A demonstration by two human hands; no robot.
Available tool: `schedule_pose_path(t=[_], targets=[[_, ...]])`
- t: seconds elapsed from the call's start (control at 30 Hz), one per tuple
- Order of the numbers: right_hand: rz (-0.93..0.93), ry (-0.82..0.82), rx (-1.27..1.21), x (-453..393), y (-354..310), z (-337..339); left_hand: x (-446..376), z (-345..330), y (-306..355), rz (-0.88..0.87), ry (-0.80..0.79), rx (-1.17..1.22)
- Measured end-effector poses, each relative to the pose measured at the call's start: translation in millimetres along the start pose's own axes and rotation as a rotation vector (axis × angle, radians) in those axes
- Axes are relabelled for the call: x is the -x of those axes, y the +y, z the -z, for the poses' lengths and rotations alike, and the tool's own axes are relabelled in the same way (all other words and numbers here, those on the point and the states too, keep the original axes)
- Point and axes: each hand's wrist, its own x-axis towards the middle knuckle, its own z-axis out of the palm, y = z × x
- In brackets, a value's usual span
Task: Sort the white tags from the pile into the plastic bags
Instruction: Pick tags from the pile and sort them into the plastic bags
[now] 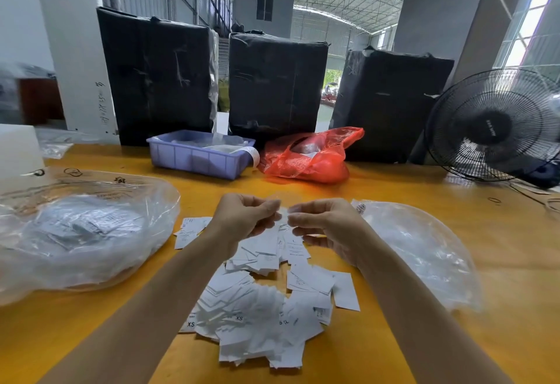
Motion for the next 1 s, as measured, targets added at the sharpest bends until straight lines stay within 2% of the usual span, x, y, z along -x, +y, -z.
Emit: schedule_pose_path(t=[0.17, 0.3, 0.4, 0.5, 0.53, 0.63, 0.7, 0.8, 0.87, 1.0], targets=[[0.0, 0.02, -0.035, -2, 3, 0, 2, -1, 2, 0.024, -0.014, 0.063], [-0.027, 0.056, -0.201, -4, 7, -4, 1, -1, 2, 0.065, -0.072, 0.128], [-0.041, 0.047, -0.214, -5, 9, -8, -1, -3, 0, 0.054, -0.02, 0.187], [0.002, 0.013, -0.026, -7, 17, -17, -5, -2, -1, 0.048, 0.077, 0.317], [0.047, 0.033, 0.095, -8, 22, -22, -6, 0, -1, 0.043, 0.1, 0.348], [0.261, 0.152, 0.664, -17, 44, -35, -9, 7, 0, 0.021, 0.14, 0.375], [0.367, 0.126, 0.88, -23, 56, -43, -10, 10, 0, 0.008, 0.148, 0.343], [0.379, 0.027, 1.06, -36, 70, -52, -11, 13, -4, -0.009, 0.158, 0.251], [0.36, 0.009, 1.037, -40, 76, -54, -12, 14, -6, -0.01, 0.157, 0.197], [0.475, 0.135, 1.049, -38, 78, -45, -13, 15, -9, -0.024, 0.177, 0.124]])
